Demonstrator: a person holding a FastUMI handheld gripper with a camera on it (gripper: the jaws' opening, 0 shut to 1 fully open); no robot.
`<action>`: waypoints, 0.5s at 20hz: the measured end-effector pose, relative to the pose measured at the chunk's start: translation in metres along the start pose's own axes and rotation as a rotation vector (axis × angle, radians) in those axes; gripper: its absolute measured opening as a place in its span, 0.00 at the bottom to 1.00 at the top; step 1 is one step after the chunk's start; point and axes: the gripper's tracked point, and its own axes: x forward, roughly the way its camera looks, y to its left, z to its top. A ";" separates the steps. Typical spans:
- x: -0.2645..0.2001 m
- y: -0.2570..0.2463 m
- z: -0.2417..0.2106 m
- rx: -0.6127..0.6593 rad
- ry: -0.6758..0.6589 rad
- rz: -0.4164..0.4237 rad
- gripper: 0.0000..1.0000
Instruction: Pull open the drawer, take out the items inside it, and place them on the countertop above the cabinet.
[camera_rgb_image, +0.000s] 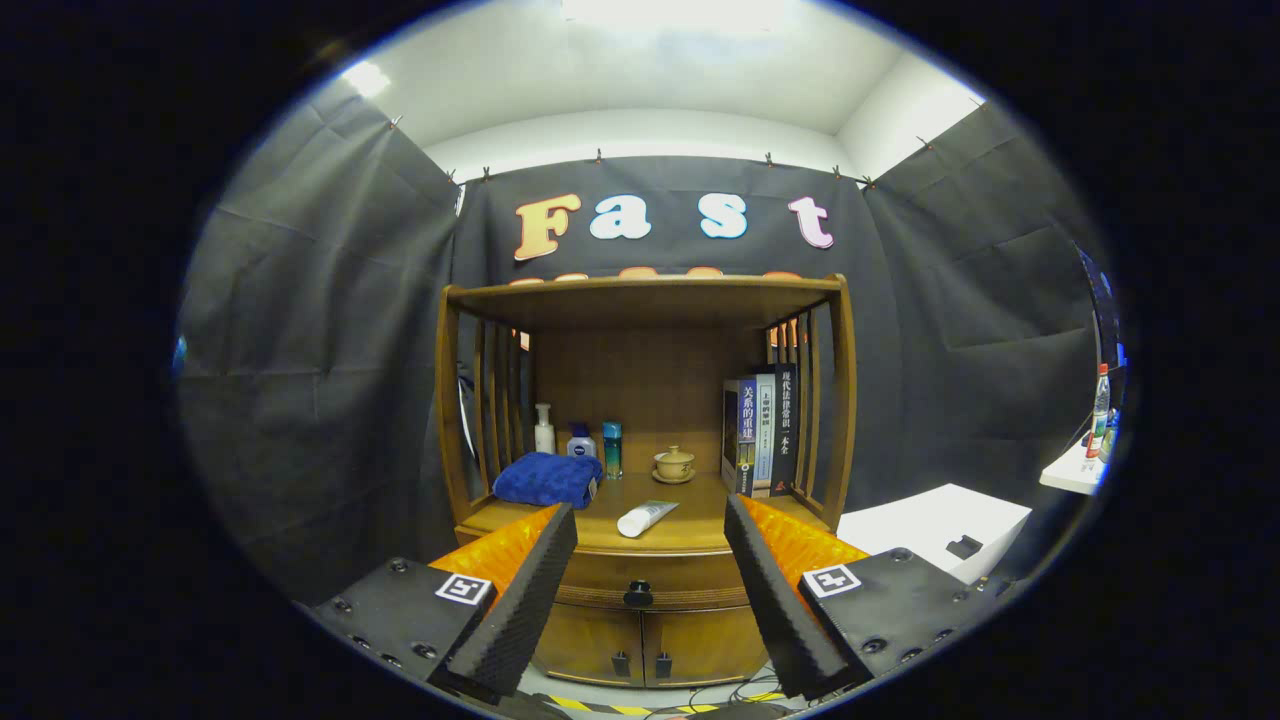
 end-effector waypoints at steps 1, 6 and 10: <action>-0.004 0.003 0.005 -0.003 -0.008 0.006 0.97; -0.018 0.002 0.016 -0.074 -0.024 -0.014 0.98; -0.022 0.012 0.017 -0.053 -0.018 0.014 0.98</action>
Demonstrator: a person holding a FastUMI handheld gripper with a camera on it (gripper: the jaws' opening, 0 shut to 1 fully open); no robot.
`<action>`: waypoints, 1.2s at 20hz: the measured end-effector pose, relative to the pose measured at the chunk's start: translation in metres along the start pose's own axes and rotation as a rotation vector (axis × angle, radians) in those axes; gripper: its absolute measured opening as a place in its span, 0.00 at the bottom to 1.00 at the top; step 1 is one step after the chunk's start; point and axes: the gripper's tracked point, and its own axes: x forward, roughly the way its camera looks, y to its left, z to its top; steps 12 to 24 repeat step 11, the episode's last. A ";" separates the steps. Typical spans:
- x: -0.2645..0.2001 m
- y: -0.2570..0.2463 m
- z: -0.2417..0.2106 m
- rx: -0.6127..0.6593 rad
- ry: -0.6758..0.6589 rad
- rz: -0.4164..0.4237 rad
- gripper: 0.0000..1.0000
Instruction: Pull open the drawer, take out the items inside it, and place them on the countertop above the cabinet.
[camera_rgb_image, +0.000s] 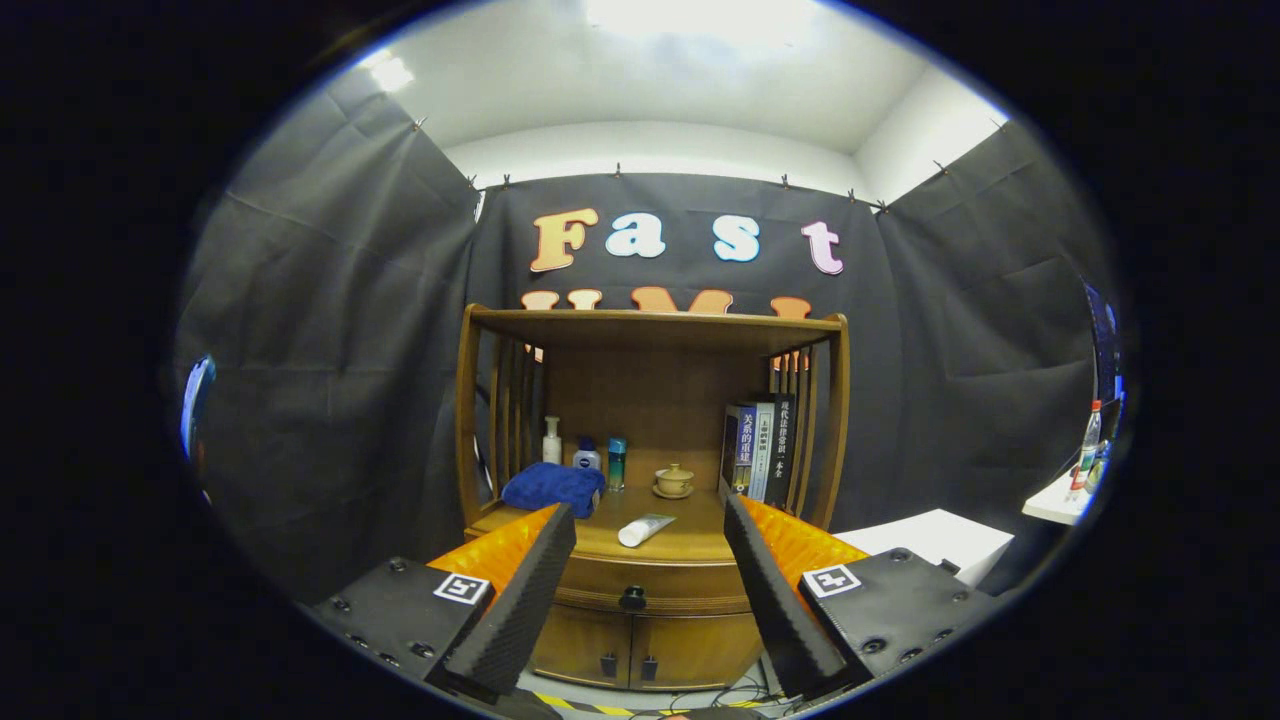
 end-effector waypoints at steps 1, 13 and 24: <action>0.000 0.001 -0.001 0.002 0.003 0.006 0.98; -0.002 -0.006 0.001 0.038 -0.011 -0.003 0.98; -0.002 -0.006 0.001 0.038 -0.011 -0.003 0.98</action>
